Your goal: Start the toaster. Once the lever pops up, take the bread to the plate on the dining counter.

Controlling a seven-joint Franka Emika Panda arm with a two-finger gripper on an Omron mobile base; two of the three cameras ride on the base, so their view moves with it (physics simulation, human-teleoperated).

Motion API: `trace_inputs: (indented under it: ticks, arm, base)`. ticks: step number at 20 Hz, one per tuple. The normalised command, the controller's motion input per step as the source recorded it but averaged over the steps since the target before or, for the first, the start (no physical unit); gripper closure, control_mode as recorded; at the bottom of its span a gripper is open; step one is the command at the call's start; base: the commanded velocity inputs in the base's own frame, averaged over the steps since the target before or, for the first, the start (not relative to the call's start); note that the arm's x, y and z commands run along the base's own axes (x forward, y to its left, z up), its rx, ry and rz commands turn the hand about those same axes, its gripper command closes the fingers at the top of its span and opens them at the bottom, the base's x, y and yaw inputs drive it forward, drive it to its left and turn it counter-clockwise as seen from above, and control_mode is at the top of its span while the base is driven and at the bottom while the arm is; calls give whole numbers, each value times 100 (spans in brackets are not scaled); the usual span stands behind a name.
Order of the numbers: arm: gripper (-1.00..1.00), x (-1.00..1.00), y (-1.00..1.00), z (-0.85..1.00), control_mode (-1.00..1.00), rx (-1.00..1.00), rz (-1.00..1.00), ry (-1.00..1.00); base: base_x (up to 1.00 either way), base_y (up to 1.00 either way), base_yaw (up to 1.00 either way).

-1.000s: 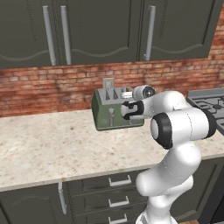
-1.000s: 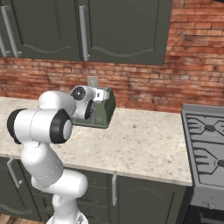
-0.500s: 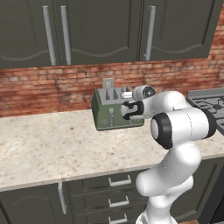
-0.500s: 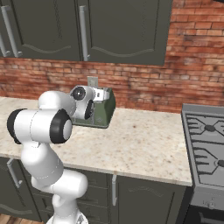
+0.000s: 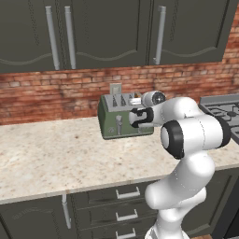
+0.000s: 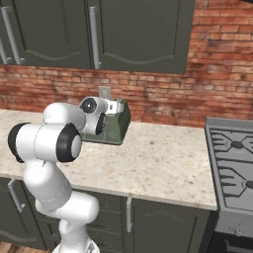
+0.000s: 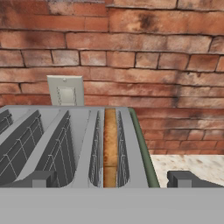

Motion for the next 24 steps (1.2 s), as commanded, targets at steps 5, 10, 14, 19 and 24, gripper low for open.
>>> trace_inputs:
  ticks: [5,10,14,19,24]
  arm:
    - [-100,0,0,0,-100,0,0,0]
    - [-100,0,0,0,-100,0,0,0]
    - [-100,0,0,0,-100,0,0,0]
    - [-100,0,0,0,-100,0,0,0]
    - [-100,0,0,0,-100,0,0,0]
  base:
    - [0,0,0]
    - [0,0,0]
    - [0,0,0]
    - [0,0,0]
    - [0,0,0]
